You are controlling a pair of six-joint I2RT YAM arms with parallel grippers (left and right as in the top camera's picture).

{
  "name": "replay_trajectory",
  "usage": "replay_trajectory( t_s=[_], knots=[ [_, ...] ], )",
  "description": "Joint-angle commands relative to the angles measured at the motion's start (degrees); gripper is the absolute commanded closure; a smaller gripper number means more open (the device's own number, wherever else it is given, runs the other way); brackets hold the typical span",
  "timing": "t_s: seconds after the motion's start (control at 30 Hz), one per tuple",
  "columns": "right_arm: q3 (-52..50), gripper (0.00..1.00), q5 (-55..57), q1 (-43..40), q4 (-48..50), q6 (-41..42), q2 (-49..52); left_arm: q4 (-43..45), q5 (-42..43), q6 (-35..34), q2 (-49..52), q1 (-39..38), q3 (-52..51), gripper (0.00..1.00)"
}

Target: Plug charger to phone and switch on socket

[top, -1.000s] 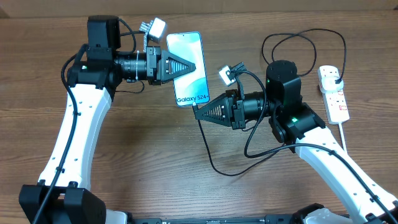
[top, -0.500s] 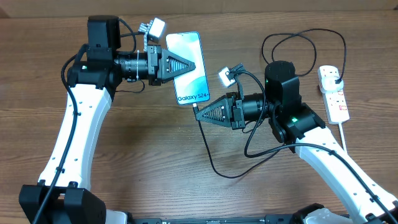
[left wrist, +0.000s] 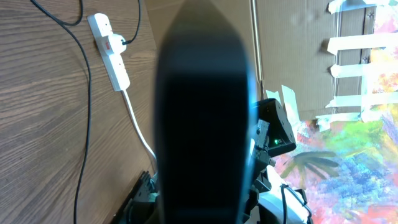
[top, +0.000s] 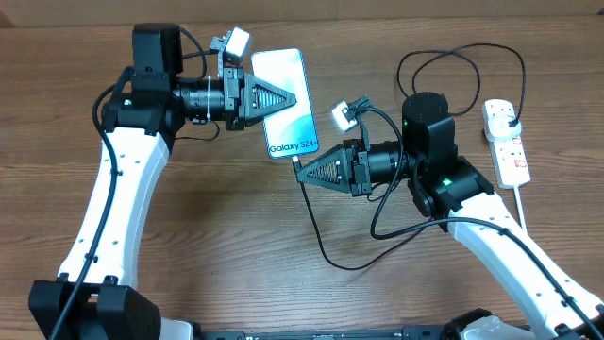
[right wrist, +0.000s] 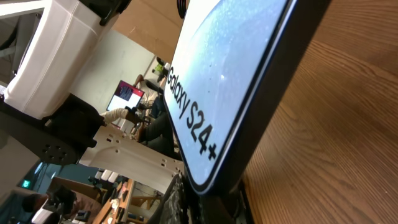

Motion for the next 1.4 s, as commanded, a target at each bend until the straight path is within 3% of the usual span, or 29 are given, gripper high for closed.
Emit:
replay_trajectory(
  t_s=[0.0, 1.37],
  knots=[
    [0.50, 0.96, 0.59, -0.17, 1.01, 0.42, -0.11, 0.20, 1.70, 1.22, -1.05, -0.35, 0.28, 0.96],
    [0.50, 0.96, 4.13, -0.17, 3.17, 4.59, -0.11, 0.59, 2.45, 2.86, -1.05, -0.11, 0.28, 0.96]
  ],
)
